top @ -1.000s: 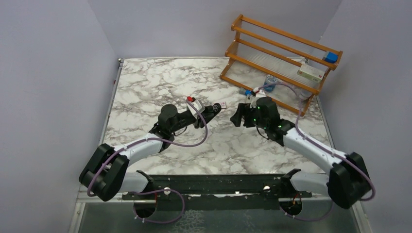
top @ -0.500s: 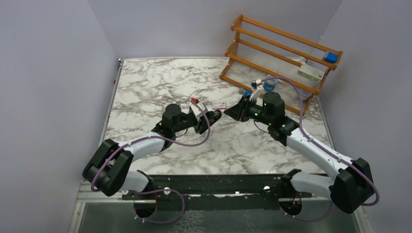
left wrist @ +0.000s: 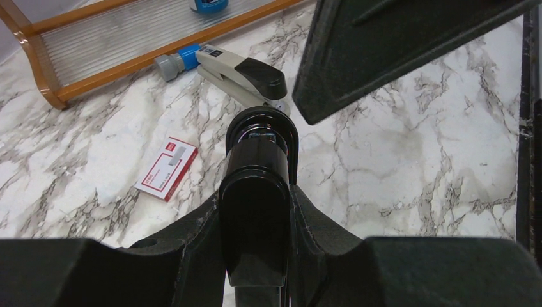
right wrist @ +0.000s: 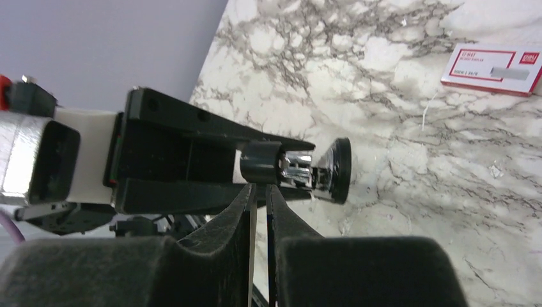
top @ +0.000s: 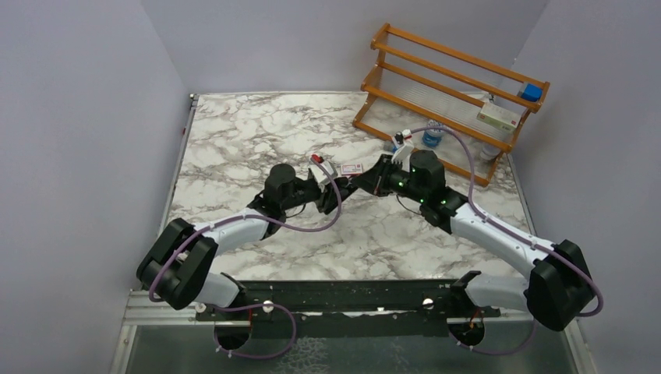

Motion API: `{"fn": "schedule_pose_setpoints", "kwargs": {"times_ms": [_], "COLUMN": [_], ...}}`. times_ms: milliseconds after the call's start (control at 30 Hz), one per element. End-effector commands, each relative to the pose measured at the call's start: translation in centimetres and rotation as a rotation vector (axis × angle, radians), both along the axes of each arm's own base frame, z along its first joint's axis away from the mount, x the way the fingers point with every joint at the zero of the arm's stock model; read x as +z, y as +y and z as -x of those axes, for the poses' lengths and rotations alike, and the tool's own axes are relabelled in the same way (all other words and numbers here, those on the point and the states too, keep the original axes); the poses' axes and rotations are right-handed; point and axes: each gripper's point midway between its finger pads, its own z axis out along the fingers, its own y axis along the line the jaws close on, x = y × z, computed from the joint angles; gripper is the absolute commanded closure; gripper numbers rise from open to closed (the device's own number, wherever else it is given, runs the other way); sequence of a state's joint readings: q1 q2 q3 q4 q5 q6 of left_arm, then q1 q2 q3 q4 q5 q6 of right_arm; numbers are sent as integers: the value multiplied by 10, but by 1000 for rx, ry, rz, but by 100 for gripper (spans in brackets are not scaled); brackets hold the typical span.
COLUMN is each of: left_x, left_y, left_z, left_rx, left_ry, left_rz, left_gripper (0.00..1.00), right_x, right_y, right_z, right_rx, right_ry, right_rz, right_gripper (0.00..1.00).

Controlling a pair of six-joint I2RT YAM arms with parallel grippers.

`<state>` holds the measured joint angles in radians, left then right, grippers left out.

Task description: Load the staples into the stapler

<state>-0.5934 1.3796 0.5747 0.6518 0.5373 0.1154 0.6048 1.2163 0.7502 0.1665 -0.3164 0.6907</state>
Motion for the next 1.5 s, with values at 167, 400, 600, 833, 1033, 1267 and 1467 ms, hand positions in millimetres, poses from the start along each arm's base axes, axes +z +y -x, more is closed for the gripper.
{"fn": "schedule_pose_setpoints", "kwargs": {"times_ms": [167,400,600,833,1033,1267,1467], "left_x": [44,54,81,106,119,142,151], "left_y": [-21,-21,-20,-15,-7,0,8], "left_z": [-7,-14,-10,-5,-9,-12,-17], "left_rx": [9,44,46,53,112,158,209], "left_ry": [-75,-82,-120,-156,-170,-190,-230], "left_rz": [96,115,191,253,314,421,445], "left_gripper": [100,100,100,100,100,100,100], "right_x": [37,5,-74,-107,-122,-140,-161], "right_y": [-7,10,6,5,2,10,17], "right_z": [-36,-29,-31,-23,-20,-8,14], "right_rx": [-227,-194,-241,-232,-230,-199,-167], "right_ry": [-112,-34,48,106,123,152,191], "right_rz": [-98,-51,124,151,195,229,270], "right_gripper": [93,95,96,96,96,97,97]}}
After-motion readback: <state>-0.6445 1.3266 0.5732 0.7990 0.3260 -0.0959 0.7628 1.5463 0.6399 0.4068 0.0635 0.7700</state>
